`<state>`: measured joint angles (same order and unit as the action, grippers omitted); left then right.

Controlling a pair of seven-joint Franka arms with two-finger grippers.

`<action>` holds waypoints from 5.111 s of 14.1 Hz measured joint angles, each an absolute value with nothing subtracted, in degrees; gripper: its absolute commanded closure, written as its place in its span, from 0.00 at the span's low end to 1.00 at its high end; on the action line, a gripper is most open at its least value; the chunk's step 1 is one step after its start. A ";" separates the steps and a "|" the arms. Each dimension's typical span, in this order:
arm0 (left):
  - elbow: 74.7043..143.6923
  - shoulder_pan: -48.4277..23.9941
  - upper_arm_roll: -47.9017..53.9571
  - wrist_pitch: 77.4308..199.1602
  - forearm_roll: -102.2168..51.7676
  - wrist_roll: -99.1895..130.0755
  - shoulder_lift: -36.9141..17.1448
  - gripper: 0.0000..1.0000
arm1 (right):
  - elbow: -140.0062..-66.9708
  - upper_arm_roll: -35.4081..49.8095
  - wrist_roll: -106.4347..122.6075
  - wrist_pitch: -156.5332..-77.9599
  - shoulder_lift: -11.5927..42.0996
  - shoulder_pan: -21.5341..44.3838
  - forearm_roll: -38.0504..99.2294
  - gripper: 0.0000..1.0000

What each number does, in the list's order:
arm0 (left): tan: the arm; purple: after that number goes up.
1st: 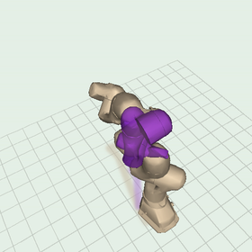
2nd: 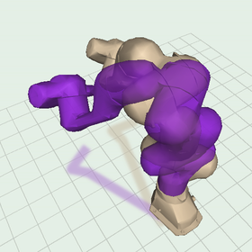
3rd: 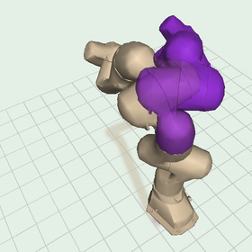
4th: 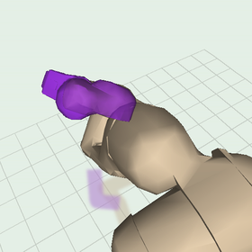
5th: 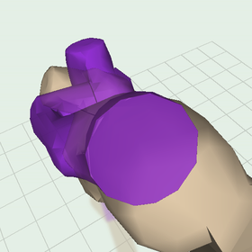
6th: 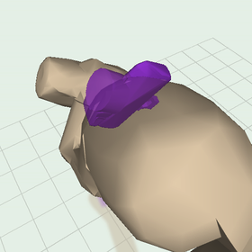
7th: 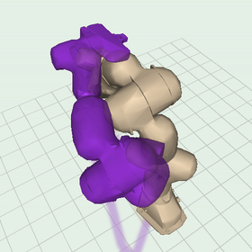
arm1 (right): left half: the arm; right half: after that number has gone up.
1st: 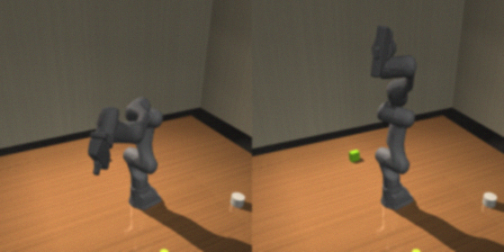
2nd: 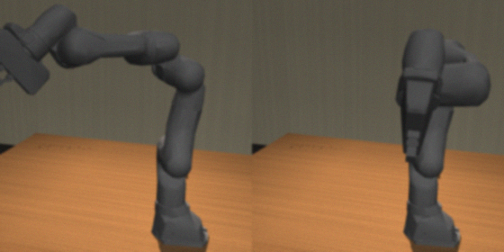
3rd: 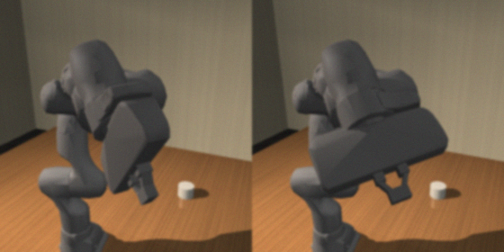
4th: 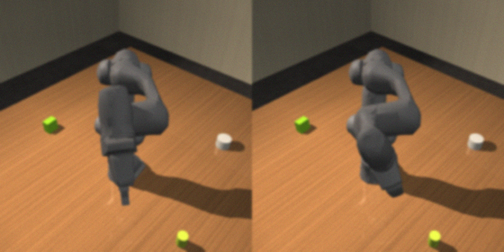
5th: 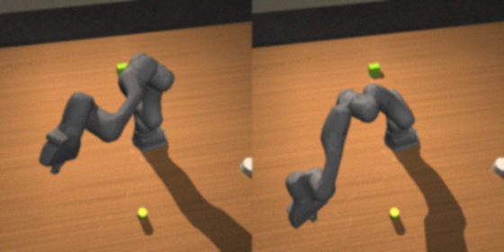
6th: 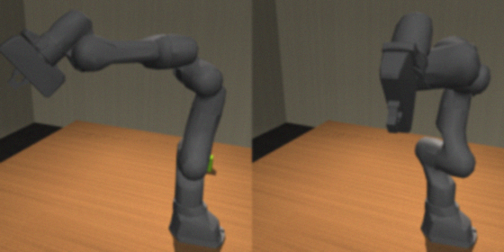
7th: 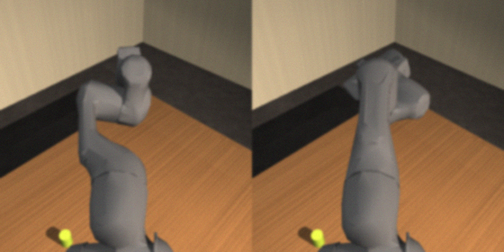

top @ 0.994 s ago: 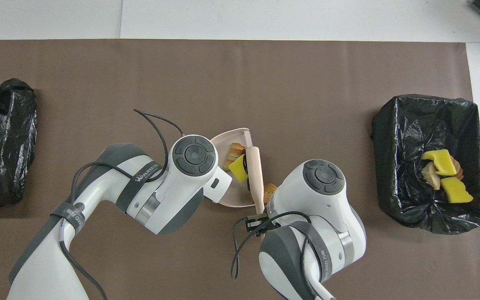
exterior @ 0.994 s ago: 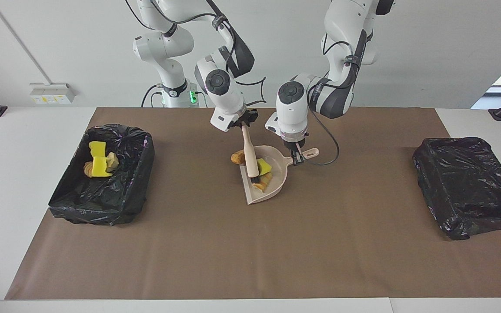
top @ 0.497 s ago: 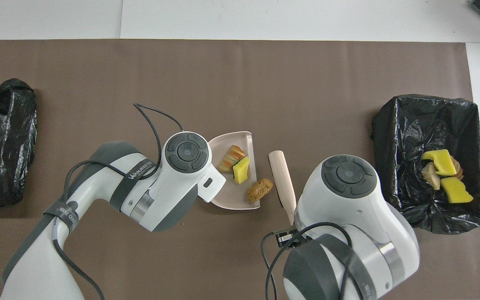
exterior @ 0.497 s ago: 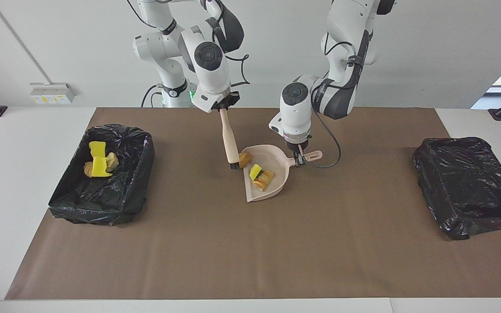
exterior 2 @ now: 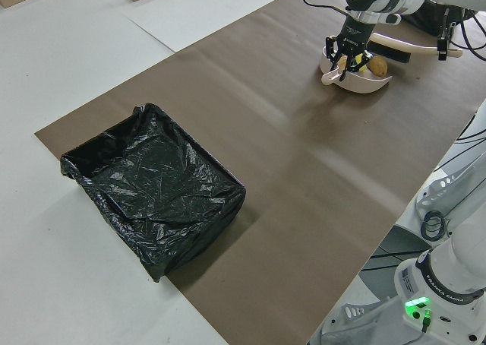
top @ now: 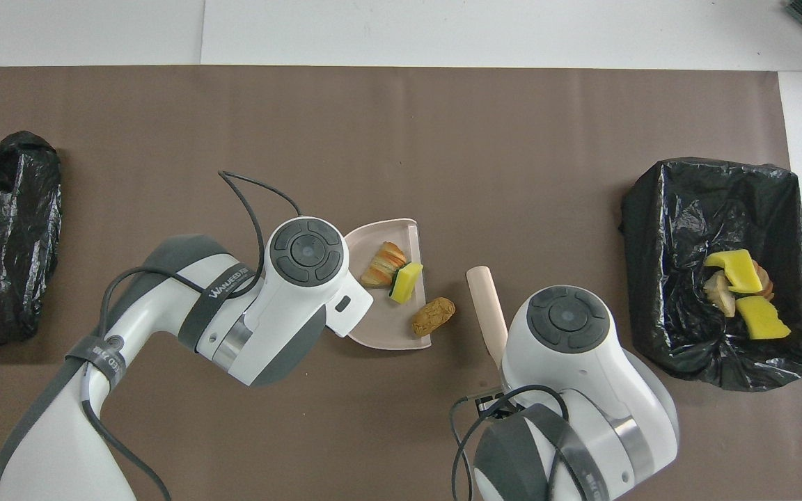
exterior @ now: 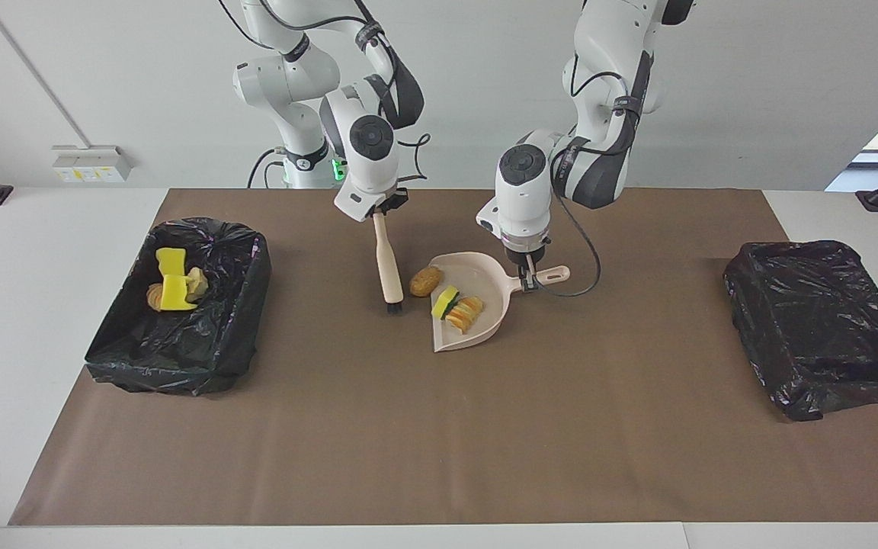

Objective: Sweep and dump trash in bin
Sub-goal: 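Brush the crumbs and sponge into the dustpan held by the left gripper, then carry the loaded dustpan to the far bin with the left gripper, then tip the dustpan into the bin with the left gripper, then lay the brush on the table with the right gripper while the left gripper returns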

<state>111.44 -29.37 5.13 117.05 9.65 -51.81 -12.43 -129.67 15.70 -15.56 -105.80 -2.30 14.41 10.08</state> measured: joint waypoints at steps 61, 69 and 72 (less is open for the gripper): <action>79.98 30.25 5.79 125.46 48.27 -115.36 -19.78 1.00 | -122.08 15.77 -43.35 -116.37 4.16 31.81 13.51 0.00; 83.49 26.98 6.73 121.61 50.24 -104.28 -15.89 1.00 | -112.26 15.19 -38.53 -107.59 -1.92 13.74 -0.10 0.00; 82.72 19.24 7.20 110.79 45.11 -99.08 -14.58 1.00 | -107.03 14.56 -28.59 -103.01 -1.96 6.82 -0.53 0.00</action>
